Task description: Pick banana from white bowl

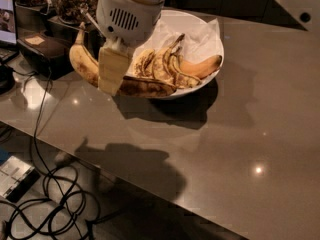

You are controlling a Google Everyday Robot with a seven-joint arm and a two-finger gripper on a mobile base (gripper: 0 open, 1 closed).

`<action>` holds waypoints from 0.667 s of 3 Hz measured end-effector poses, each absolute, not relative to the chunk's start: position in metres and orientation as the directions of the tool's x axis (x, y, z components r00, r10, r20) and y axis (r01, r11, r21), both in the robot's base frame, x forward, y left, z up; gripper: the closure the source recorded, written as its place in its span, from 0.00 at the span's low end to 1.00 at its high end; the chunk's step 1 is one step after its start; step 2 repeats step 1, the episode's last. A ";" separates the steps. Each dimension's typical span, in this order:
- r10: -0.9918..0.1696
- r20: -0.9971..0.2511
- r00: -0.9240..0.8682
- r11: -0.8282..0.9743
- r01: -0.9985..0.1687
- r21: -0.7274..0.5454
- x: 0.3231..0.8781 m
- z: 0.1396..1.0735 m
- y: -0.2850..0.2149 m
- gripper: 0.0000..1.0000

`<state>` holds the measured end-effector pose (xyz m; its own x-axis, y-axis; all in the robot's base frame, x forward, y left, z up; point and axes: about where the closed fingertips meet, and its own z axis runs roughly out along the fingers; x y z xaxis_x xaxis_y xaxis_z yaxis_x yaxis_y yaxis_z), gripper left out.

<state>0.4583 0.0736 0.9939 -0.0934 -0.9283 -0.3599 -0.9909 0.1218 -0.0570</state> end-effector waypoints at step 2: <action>-0.928 -0.360 -0.093 0.122 -0.991 -0.057 0.458 0.994 0.074 1.00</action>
Offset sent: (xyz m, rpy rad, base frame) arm 0.0000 0.0000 0.0000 0.0000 0.0000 0.0000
